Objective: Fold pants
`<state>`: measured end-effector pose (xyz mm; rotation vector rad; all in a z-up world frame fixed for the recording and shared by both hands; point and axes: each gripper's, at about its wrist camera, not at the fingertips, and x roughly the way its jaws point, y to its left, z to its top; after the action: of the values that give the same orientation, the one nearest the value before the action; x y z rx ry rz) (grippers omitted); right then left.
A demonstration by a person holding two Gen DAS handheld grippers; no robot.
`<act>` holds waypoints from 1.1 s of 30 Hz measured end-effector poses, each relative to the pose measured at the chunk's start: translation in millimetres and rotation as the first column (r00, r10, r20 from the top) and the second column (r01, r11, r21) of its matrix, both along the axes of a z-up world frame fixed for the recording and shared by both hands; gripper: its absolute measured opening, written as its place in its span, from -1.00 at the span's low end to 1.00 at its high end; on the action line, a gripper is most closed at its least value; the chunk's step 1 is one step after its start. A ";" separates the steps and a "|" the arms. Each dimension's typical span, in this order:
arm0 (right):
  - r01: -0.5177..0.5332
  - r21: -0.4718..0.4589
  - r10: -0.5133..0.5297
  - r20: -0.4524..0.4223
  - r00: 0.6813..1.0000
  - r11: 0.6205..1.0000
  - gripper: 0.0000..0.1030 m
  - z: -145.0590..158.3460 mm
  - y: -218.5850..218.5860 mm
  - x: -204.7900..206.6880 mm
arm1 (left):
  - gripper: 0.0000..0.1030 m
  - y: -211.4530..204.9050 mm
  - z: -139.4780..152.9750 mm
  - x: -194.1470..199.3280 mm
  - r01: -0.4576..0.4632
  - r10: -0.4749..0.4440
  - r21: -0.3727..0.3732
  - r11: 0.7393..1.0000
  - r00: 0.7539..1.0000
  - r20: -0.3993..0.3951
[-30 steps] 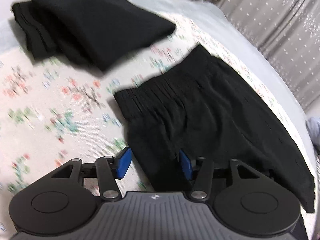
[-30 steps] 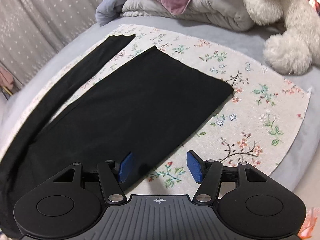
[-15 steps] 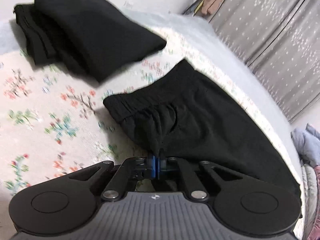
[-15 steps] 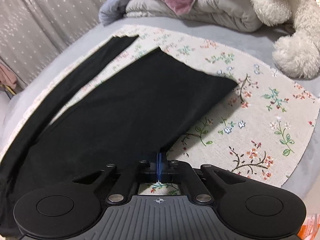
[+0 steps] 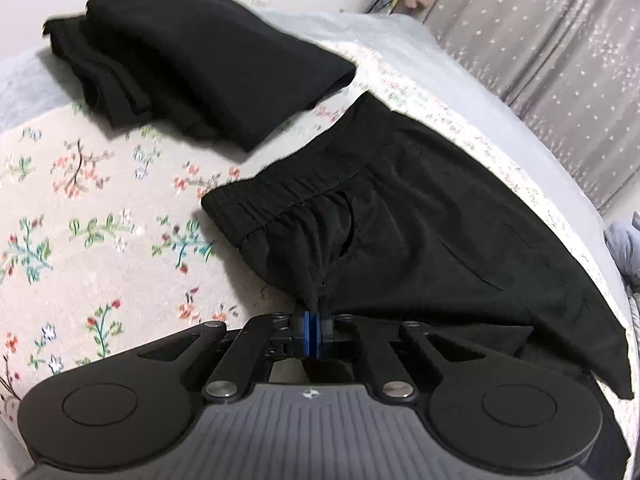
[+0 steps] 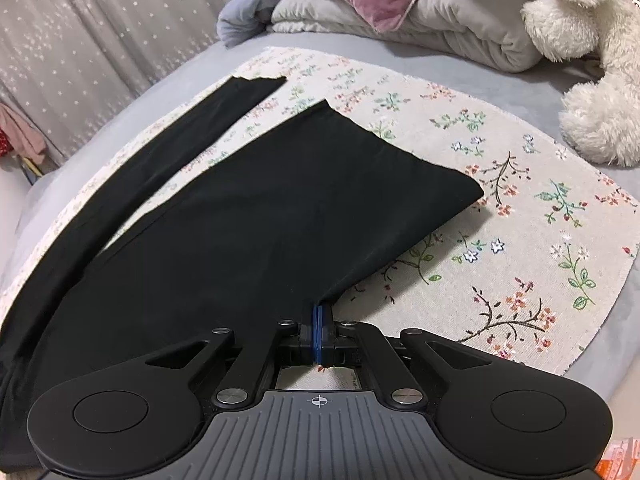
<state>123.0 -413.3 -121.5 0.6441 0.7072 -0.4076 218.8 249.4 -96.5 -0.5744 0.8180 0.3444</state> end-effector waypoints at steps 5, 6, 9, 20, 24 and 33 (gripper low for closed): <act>0.045 0.003 -0.045 0.024 0.999 0.999 -0.81 1.0 -4.6 -6.9 | -0.22 15.2 4.5 -6.2 -0.032 0.031 -0.019 0.999 0.999 -0.028; 0.078 0.002 -0.078 0.032 0.996 0.997 -0.77 1.7 -6.9 -11.2 | -0.13 18.0 9.3 -9.6 -0.039 0.039 -0.012 0.999 0.999 -0.015; 0.124 0.023 -0.126 0.072 0.989 0.992 -0.72 3.3 -12.5 -22.2 | 0.05 27.2 26.6 -18.1 -0.073 0.072 0.023 0.997 0.997 0.026; 0.064 -0.118 -0.052 0.097 0.994 0.991 -0.40 36.4 -42.8 59.5 | 0.61 19.1 72.8 90.9 0.124 -0.134 0.126 0.984 0.988 0.077; -0.022 -0.191 0.041 0.096 0.995 0.981 -0.13 60.7 -63.2 131.6 | 0.66 26.6 58.8 172.7 0.147 -0.150 0.095 0.985 0.988 0.022; -0.186 -0.284 0.183 -0.038 0.982 0.941 -0.02 57.1 -100.8 322.4 | 0.70 24.8 4.2 270.4 0.174 -0.137 0.200 0.964 0.973 -0.186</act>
<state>445.5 -514.1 -64.4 0.2983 0.6966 -0.3316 489.2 274.3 -92.3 -0.2774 0.9711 0.3357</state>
